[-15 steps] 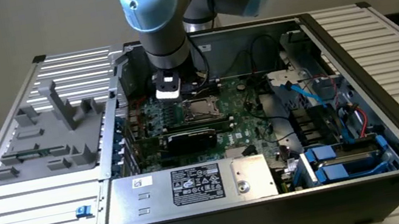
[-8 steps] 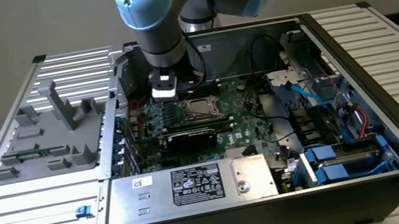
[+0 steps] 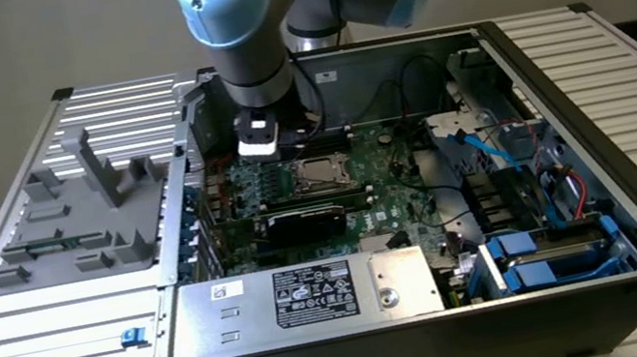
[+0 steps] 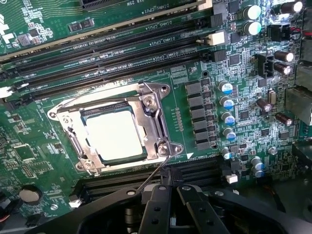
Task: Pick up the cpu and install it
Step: 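Install the first cpu locking lever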
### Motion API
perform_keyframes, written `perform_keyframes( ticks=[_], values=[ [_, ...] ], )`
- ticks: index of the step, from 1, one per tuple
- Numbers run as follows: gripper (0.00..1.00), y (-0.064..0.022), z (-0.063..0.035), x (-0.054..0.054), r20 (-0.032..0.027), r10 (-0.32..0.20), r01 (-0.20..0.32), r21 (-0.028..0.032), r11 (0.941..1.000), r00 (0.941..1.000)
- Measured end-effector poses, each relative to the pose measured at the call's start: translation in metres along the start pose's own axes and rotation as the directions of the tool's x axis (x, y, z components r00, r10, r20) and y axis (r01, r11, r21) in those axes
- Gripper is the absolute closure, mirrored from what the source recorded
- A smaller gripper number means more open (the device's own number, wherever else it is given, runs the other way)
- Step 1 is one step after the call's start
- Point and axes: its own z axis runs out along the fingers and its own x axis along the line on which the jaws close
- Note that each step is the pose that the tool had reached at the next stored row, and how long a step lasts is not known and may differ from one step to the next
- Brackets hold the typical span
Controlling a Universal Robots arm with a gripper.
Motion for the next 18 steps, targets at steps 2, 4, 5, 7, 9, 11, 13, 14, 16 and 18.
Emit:
perform_keyframes(
  ticks=[2, 4, 5, 7, 9, 11, 13, 14, 16, 18],
  values=[
    [0.89, 0.0004, -0.0004, -0.0019, -0.0001, 0.000, 0.000, -0.0002, 1.0000, 1.0000],
    [0.89, 0.0007, -0.0007, -0.0034, -0.0016, -0.001, 0.001, 0.0002, 1.0000, 1.0000],
    [0.89, 0.0008, -0.0008, -0.0041, -0.0039, -0.001, 0.001, 0.0010, 1.0000, 1.0000],
    [0.89, 0.0011, -0.0009, -0.0052, -0.0149, -0.006, 0.006, 0.0039, 1.0000, 0.9999],
    [0.89, 0.0012, -0.0010, -0.0057, -0.0283, -0.011, 0.011, 0.0077, 0.9999, 0.9995],
    [0.89, 0.0012, -0.0009, -0.0057, -0.0324, -0.012, 0.012, 0.0089, 0.9999, 0.9994],
    [0.89, 0.0012, -0.0009, -0.0057, -0.0325, -0.012, 0.012, 0.0090, 0.9999, 0.9994],
    [0.89, 0.0016, -0.0011, -0.0058, -0.0325, -0.011, 0.012, 0.0096, 0.9999, 0.9994],
    [0.89, 0.0019, -0.0012, -0.0057, -0.0330, -0.011, 0.011, 0.0103, 0.9999, 0.9994],
    [0.89, 0.0021, -0.0012, -0.0056, -0.0337, -0.010, 0.011, 0.0105, 0.9999, 0.9994]
  ],
)
